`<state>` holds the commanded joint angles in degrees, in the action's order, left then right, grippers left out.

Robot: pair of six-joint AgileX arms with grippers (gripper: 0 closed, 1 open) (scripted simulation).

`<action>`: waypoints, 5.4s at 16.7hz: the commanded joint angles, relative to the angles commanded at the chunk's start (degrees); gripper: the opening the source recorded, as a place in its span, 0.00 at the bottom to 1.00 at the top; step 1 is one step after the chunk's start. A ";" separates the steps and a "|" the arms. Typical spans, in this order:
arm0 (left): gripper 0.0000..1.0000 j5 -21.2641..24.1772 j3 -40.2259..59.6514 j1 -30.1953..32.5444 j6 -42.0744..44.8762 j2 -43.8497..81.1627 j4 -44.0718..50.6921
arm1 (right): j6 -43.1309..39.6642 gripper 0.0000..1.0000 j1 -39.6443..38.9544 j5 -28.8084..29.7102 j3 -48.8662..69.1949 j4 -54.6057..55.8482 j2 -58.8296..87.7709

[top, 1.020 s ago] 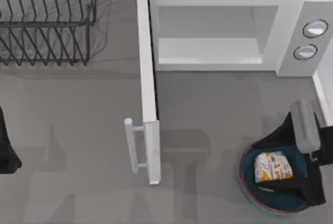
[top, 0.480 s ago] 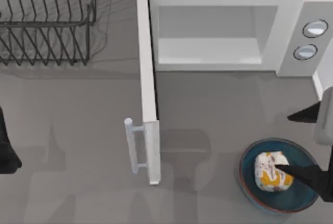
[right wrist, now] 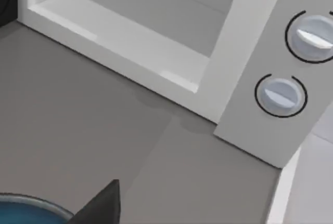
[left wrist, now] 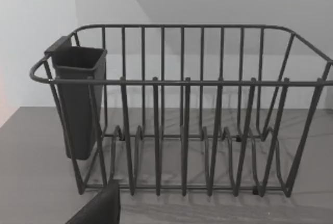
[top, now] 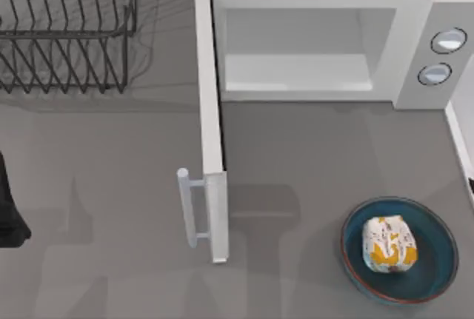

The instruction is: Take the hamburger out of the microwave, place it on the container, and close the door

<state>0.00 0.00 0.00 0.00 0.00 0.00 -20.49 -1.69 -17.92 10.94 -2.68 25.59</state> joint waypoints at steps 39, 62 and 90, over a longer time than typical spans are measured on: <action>0.00 4.42 1.58 -4.42 0.08 4.44 -3.23 | 20.49 1.00 1.69 17.92 -10.94 2.68 -25.59; 0.00 5.31 1.71 -5.33 0.00 0.14 1.55 | 20.49 1.00 1.69 17.92 -10.94 2.68 -25.59; 0.00 -5.37 36.92 15.40 -9.33 40.62 21.50 | 20.49 1.00 1.69 17.92 -10.94 2.68 -25.59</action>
<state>-5.37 36.92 15.40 -9.33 40.62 21.50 0.00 0.00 0.00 0.00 0.00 0.00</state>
